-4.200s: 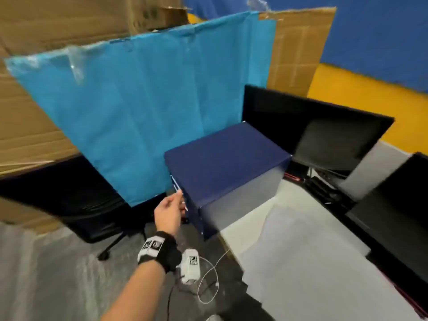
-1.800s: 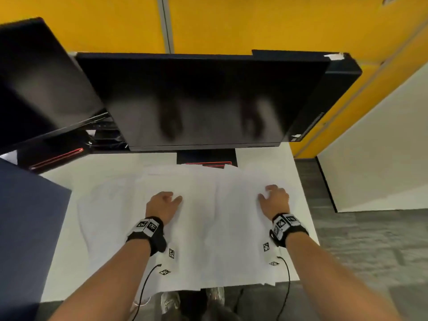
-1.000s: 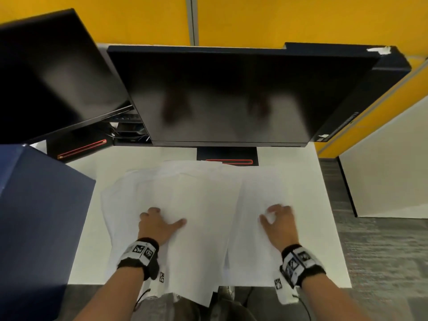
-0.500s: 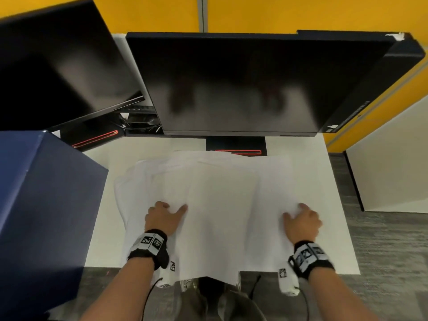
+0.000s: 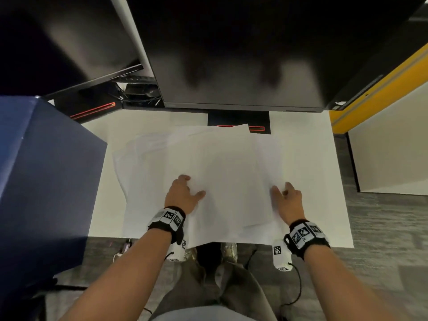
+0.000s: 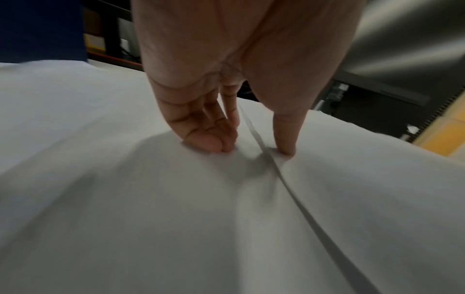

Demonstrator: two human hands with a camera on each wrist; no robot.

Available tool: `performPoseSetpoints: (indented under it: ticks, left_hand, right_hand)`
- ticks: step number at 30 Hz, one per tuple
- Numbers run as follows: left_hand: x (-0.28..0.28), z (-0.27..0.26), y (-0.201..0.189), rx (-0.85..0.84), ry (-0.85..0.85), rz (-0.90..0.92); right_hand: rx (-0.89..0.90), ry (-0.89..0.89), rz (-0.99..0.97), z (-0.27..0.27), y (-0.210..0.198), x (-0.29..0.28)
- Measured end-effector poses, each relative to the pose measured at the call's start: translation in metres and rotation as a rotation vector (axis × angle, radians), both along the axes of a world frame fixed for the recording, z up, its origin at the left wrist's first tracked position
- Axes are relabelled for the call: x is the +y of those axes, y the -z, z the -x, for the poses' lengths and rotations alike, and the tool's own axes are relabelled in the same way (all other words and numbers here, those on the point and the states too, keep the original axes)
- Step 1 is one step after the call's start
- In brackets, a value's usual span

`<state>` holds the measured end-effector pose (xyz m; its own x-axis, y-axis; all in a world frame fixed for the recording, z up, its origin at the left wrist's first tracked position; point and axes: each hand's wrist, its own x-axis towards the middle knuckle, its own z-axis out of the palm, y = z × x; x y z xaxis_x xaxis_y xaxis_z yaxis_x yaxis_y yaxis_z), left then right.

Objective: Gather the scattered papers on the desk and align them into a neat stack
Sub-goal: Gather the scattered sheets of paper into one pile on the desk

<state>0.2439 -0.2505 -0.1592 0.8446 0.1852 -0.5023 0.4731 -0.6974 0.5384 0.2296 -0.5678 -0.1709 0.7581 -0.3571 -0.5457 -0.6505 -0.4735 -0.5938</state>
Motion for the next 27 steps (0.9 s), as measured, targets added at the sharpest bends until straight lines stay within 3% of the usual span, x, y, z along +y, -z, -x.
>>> performPoseSetpoints:
  ticks: [3, 5, 7, 9, 11, 14, 20, 22, 25, 27]
  left_hand:
    - [-0.013, -0.004, 0.010, -0.032, 0.173, 0.023]
    - [-0.003, -0.011, 0.014, -0.077, 0.190, -0.079]
    - [0.022, -0.019, 0.012, -0.153, 0.032, -0.247]
    - [0.047, -0.027, 0.006, -0.120, -0.271, -0.289]
    - [0.057, -0.033, 0.001, -0.012, -0.475, -0.244]
    - [0.055, -0.045, 0.004, 0.015, -0.594, -0.092]
    - [0.022, -0.061, -0.008, -0.099, -0.423, 0.137]
    - [0.025, -0.062, -0.009, -0.123, -0.445, 0.185]
    - [0.049, -0.051, -0.009, -0.011, -0.495, 0.240]
    - [0.061, -0.038, -0.009, 0.045, -0.434, 0.262]
  right_hand:
    - [0.045, -0.130, -0.022, -0.013, 0.008, 0.014]
    - [0.039, -0.059, -0.016, -0.025, 0.008, 0.012]
    - [0.006, 0.097, -0.006, -0.039, 0.001, 0.000]
    - [-0.046, 0.211, -0.046, -0.056, -0.006, -0.014]
    - [-0.057, 0.234, -0.085, -0.071, -0.006, -0.016]
    - [-0.036, 0.171, -0.071, -0.094, -0.003, 0.004]
    - [-0.043, -0.046, -0.113, -0.111, 0.000, 0.044]
    - [-0.081, -0.008, -0.125, -0.105, -0.007, 0.040]
    - [-0.077, 0.091, -0.094, -0.087, -0.014, 0.023]
    - [-0.046, 0.089, -0.117, -0.069, -0.021, 0.017]
